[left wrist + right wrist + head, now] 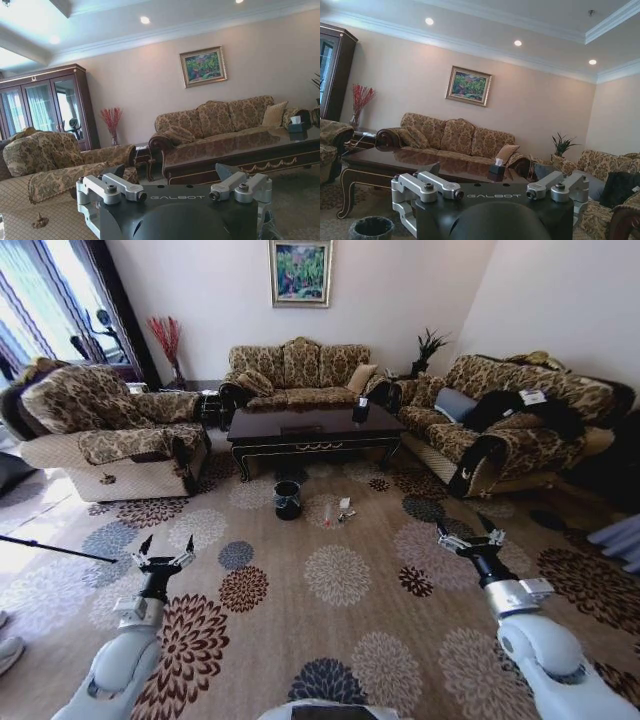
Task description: Move to the front of the table and pick up the trash from the floor, then place it into the trash bin.
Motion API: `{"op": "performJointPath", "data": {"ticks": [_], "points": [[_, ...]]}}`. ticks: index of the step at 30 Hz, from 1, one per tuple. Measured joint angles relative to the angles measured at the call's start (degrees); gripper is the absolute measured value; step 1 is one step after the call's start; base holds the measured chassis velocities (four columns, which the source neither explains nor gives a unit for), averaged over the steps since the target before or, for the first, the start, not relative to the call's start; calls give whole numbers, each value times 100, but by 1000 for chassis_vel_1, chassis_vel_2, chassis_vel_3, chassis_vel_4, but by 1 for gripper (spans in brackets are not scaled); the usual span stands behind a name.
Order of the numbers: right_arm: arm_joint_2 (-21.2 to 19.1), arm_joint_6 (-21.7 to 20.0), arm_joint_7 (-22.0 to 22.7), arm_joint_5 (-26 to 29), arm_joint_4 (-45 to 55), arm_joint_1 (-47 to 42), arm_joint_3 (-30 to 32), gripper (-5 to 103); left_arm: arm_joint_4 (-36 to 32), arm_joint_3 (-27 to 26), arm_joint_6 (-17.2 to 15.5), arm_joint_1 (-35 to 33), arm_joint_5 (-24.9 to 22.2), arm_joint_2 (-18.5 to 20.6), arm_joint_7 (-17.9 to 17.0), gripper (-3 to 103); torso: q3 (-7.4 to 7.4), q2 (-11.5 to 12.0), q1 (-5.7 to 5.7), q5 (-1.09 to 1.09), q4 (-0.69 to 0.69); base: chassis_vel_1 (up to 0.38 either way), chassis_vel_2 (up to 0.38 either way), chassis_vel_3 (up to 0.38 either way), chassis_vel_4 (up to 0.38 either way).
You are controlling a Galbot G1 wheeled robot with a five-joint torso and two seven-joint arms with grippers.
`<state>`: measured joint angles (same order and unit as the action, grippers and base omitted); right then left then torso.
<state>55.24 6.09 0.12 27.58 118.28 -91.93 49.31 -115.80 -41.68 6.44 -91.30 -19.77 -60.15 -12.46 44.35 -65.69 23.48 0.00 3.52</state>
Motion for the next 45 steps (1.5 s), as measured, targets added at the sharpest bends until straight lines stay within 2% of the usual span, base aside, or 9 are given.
{"op": "performJointPath", "data": {"ticks": [14, 28, 33, 37, 38, 39, 45], "points": [[183, 76, 1, -40, -149, -131, -130, 100, -252, 32, 138, -177, 64, -64, 135, 100, 0, 0, 0, 0, 0, 0, 0, 0, 0], [161, 26, 144, -37, -235, -76, -148, 100, -323, -3, 181, -303, 58, -92, 189, 100, 0, 0, 0, 0, 0, 0, 0, 0, 0], [152, 6, 175, -20, -243, -57, -152, 100, -432, -17, -190, -327, 23, -89, 279, 100, -9, 16, -7, 0, 0, 0, 0, 0, 0], [101, -56, 222, 56, -266, 20, -147, 100, -669, 6, -835, -381, 27, -88, 212, 100, -66, 121, -55, 0, 0, 0, 0, 0, 0], [101, -56, 222, 56, -266, 20, -147, 100, -669, 6, -835, -381, 27, -88, 212, 100, -66, 121, -55, 0, 0, 0, 0, 0, 0], [91, -79, 238, 71, -283, 44, -146, 100, -772, 18, -1073, -411, 29, -87, 144, 100, -97, 179, -80, 0, 0, 0, 0, 0, 0], [113, -91, 256, 76, -308, 49, -152, 100, -870, 55, -1330, -363, 11, -78, -5, 100, -199, 364, -165, 0, 0, 0, 0, 0, 0]]}}
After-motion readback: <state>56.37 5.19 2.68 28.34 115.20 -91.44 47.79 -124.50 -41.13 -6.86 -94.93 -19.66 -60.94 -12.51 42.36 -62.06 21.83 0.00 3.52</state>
